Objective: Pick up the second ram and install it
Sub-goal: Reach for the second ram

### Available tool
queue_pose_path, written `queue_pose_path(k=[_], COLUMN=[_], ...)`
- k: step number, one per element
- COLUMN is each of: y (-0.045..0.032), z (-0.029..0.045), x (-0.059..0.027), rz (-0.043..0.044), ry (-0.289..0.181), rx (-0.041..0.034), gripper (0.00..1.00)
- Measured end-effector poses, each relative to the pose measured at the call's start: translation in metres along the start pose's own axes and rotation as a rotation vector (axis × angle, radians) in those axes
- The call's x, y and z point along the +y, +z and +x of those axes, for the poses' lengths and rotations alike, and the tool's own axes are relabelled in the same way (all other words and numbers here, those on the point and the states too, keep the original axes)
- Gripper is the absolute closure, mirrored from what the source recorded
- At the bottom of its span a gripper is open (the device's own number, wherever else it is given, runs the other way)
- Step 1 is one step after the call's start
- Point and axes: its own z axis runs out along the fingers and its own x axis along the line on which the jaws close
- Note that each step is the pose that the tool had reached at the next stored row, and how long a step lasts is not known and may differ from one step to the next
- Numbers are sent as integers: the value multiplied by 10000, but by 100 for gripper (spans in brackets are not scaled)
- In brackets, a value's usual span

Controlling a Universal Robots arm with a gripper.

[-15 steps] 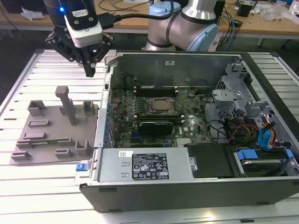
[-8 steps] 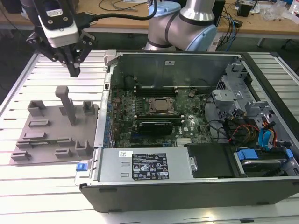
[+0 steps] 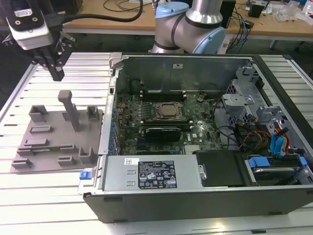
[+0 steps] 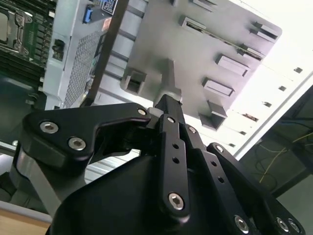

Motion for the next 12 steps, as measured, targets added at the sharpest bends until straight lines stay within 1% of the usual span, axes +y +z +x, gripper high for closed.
queue_pose_path(k=[2, 3, 4, 6, 7, 9, 12], y=[-1, -2, -2, -2, -3, -7, -8], z=[65, 123, 161, 181, 197, 246, 296], x=[-5, -9, -12, -23, -68, -206, -406], rz=[-1, -1, -1, -1, -1, 0, 2], ry=[1, 0, 0, -1, 0, 1, -1], rx=[-1, -1, 0, 0, 0, 0, -1], gripper=[92, 92, 92, 92, 92, 92, 92])
